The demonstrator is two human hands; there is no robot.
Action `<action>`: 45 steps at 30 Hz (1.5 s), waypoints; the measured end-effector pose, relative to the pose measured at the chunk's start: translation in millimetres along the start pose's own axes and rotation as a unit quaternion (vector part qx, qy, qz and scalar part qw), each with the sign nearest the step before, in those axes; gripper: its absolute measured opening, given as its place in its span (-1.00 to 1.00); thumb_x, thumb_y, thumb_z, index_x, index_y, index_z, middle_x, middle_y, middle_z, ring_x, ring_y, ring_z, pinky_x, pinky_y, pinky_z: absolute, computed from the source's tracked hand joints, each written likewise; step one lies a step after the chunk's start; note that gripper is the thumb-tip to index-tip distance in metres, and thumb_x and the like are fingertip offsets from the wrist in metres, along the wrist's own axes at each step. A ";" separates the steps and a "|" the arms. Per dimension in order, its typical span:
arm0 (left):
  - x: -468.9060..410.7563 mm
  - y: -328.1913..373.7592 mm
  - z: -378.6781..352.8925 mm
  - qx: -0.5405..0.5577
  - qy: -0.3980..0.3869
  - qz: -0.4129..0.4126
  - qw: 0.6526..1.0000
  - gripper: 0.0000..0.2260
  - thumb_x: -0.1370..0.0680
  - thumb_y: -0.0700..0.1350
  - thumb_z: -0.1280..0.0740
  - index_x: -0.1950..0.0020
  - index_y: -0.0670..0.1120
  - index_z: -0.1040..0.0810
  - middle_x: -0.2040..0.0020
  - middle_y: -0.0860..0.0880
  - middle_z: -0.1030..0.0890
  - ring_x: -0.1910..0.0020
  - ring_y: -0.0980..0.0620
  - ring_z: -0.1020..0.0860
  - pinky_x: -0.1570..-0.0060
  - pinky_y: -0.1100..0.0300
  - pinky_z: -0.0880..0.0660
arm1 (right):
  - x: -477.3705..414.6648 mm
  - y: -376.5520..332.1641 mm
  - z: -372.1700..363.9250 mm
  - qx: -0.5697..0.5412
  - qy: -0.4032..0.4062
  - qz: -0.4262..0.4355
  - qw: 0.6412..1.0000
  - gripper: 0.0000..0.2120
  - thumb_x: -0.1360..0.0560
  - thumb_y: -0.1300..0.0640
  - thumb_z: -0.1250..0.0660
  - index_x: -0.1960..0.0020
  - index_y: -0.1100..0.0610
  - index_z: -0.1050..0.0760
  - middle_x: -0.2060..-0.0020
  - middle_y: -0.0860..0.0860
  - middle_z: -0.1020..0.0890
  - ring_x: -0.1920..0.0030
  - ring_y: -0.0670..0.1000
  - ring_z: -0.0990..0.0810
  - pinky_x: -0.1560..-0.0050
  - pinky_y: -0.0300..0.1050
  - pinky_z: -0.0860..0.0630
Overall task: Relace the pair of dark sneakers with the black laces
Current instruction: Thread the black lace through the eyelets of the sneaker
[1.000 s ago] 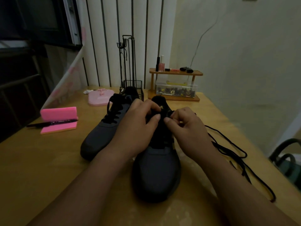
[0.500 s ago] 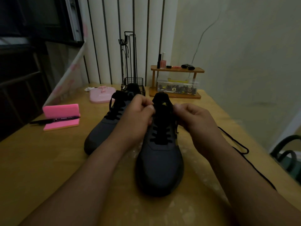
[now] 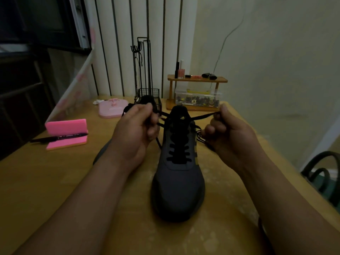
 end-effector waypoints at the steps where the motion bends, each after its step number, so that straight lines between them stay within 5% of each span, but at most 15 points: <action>1: -0.1 0.5 1.9 -0.023 0.000 0.005 1.000 -0.82 -0.72 -0.05 -0.24 0.05 -0.06 -0.48 0.30 0.02 -0.46 0.39 0.08 -0.32 0.32 0.16 -0.24 | -0.1 -0.1 4.4 0.019 0.010 -0.003 1.000 -0.61 -0.70 -0.10 -0.19 0.22 0.08 -0.42 0.41 0.00 -0.26 0.36 0.00 -0.35 0.12 -0.03 -0.47; 4: 13.1 -2.8 -12.1 -0.254 -0.039 -0.001 0.966 -0.77 -0.69 0.04 -0.30 0.05 -0.07 -0.57 0.39 0.16 -0.47 0.42 0.19 -0.40 0.39 0.28 -0.35 | 4.2 2.8 -0.6 0.274 -0.020 0.002 0.961 -0.54 -0.58 -0.26 -0.29 0.25 0.08 -0.61 0.42 0.02 -0.34 0.39 0.02 -0.34 0.21 -0.04 -0.41; 7: 19.3 -4.5 -20.0 -0.291 -0.061 -0.019 0.955 -0.81 -0.70 -0.04 -0.30 0.02 -0.10 -0.63 0.35 0.17 -0.55 0.38 0.27 -0.48 0.32 0.36 -0.42 | 9.3 -0.5 -18.6 0.370 -0.058 0.044 0.926 -0.64 -0.63 -0.06 -0.34 0.05 0.26 -0.61 0.37 0.01 -0.50 0.35 -0.02 -0.44 0.31 -0.22 -0.44; 12: 15.7 10.9 4.4 -0.160 0.023 -0.039 0.986 -0.76 -0.68 -0.07 -0.28 0.17 -0.06 -0.53 0.18 -0.10 -0.46 0.26 0.06 -0.43 0.17 0.11 -0.38 | 7.9 -29.4 -3.7 -0.085 -0.042 0.073 0.993 -0.78 -0.66 0.01 -0.25 0.09 0.10 -0.49 0.28 -0.03 -0.44 0.22 -0.04 -0.48 0.00 -0.11 -0.52; 15: 15.4 8.8 3.5 -0.114 0.024 -0.038 0.992 -0.80 -0.54 -0.06 -0.34 0.27 -0.03 -0.47 0.08 -0.14 -0.48 0.07 -0.07 -0.48 -0.06 -0.08 -0.48 | 9.4 -28.0 21.9 -0.136 0.026 0.049 0.989 -0.74 -0.66 0.04 -0.23 0.19 0.06 -0.45 0.33 -0.06 -0.35 0.34 -0.08 -0.36 0.25 -0.20 -0.39; 19: 15.8 12.0 3.2 -0.022 0.018 -0.048 0.998 -0.80 -0.47 -0.08 -0.35 0.29 -0.05 -0.38 0.13 -0.18 -0.39 0.05 -0.14 -0.43 -0.20 -0.19 -0.47 | 11.3 -19.9 71.8 0.117 0.211 0.028 0.970 -0.75 -0.65 0.11 -0.19 0.21 0.10 -0.39 0.39 -0.01 -0.36 0.39 0.00 -0.33 0.30 -0.01 -0.37; 21: 18.6 11.1 3.9 -0.047 0.017 -0.050 0.997 -0.75 -0.58 -0.09 -0.32 0.28 -0.08 -0.40 0.26 -0.16 -0.37 0.18 -0.07 -0.46 -0.06 0.00 -0.49 | 11.5 -22.2 82.0 0.378 0.256 0.018 0.890 -0.81 -0.65 0.05 -0.24 0.03 0.16 -0.50 0.17 0.08 -0.57 0.21 0.05 -0.54 0.10 0.12 -0.54; 24: 27.0 4.3 -6.8 -0.311 -0.002 -0.051 0.949 -0.68 -0.70 0.04 -0.28 0.16 -0.12 -0.57 0.29 -0.14 -0.52 0.36 0.12 -0.49 0.26 0.22 -0.50 | 16.7 -27.6 48.0 0.586 0.222 0.120 0.770 -0.68 -0.61 -0.11 -0.34 -0.24 0.08 -0.47 -0.10 0.01 -0.52 -0.08 0.03 -0.55 -0.09 0.07 -0.58; 27: 30.8 -2.8 -14.7 -0.352 -0.029 -0.060 0.934 -0.69 -0.70 0.05 -0.28 0.13 -0.10 -0.59 0.29 -0.12 -0.55 0.30 0.07 -0.50 0.18 0.11 -0.52 | 23.6 -17.5 5.0 0.547 0.121 0.172 0.811 -0.75 -0.59 -0.19 -0.37 -0.04 -0.02 -0.44 0.12 -0.05 -0.56 0.12 -0.03 -0.56 0.15 -0.05 -0.55; 32: 32.4 27.4 40.2 0.003 0.200 -0.078 0.977 -0.63 -0.68 -0.11 -0.23 0.35 0.00 -0.42 0.43 0.01 -0.37 0.36 -0.01 -0.44 0.10 0.00 -0.48 | 17.1 25.7 -6.6 0.538 0.022 0.029 0.842 -0.61 -0.49 -0.28 -0.44 -0.03 -0.03 -0.39 0.12 -0.02 -0.57 0.13 0.01 -0.58 0.15 0.02 -0.53; 34: 35.5 36.8 55.6 -0.094 0.255 -0.080 0.959 -0.75 -0.63 -0.07 -0.27 0.25 -0.02 -0.52 0.32 -0.01 -0.53 0.22 -0.11 -0.56 -0.02 -0.14 -0.54 | 17.5 23.2 -5.7 0.523 0.025 0.041 0.851 -0.64 -0.51 -0.25 -0.44 -0.03 -0.02 -0.40 0.13 -0.01 -0.57 0.12 0.02 -0.58 0.14 0.03 -0.54; 36: 41.1 39.3 54.2 -0.301 0.264 -0.070 0.914 -0.86 -0.64 -0.03 -0.32 -0.16 -0.01 -0.59 -0.10 -0.05 -0.62 -0.13 -0.14 -0.59 -0.08 -0.05 -0.56 | 18.3 18.4 -7.9 0.521 0.025 0.074 0.850 -0.71 -0.56 -0.19 -0.41 -0.04 -0.02 -0.41 0.13 -0.02 -0.58 0.12 0.00 -0.58 0.13 0.01 -0.54; 38: 55.2 46.5 42.2 -0.433 0.274 -0.132 0.849 -0.61 -0.62 -0.10 -0.37 -0.44 -0.03 -0.42 -0.44 -0.06 -0.40 -0.40 -0.05 -0.41 -0.25 0.12 -0.45 | 19.1 12.7 -8.7 0.509 0.032 0.109 0.853 -0.82 -0.63 -0.10 -0.35 -0.06 -0.02 -0.44 0.13 -0.04 -0.58 0.13 -0.04 -0.57 0.15 -0.05 -0.54; 41: 79.7 62.2 11.6 -0.480 0.270 -0.283 0.785 -0.77 -0.60 -0.21 -0.36 -0.22 -0.02 -0.46 -0.32 -0.06 -0.41 -0.24 0.00 -0.46 -0.21 0.20 -0.46 | 19.0 6.1 -8.6 0.491 0.039 0.155 0.856 -0.92 -0.66 0.03 -0.33 -0.13 -0.06 -0.45 0.13 -0.06 -0.59 0.13 -0.06 -0.58 0.15 -0.04 -0.58; 45: 38.9 16.4 -23.2 -0.525 0.085 -0.170 0.830 -0.89 -0.64 -0.08 -0.38 -0.12 0.04 -0.48 -0.05 0.06 -0.52 0.05 0.18 -0.51 0.16 0.37 -0.40 | 22.6 3.3 -21.6 0.530 0.010 0.227 0.817 -0.81 -0.64 0.08 -0.35 -0.21 -0.12 -0.48 0.05 -0.11 -0.53 0.05 -0.11 -0.53 0.05 -0.03 -0.58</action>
Point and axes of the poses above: each hand's wrist, its own x-axis away from the middle knuckle, its own z-axis out of the back of the hand, y = z × x, the point moved 10 cm from there along -x, towards the middle knuckle
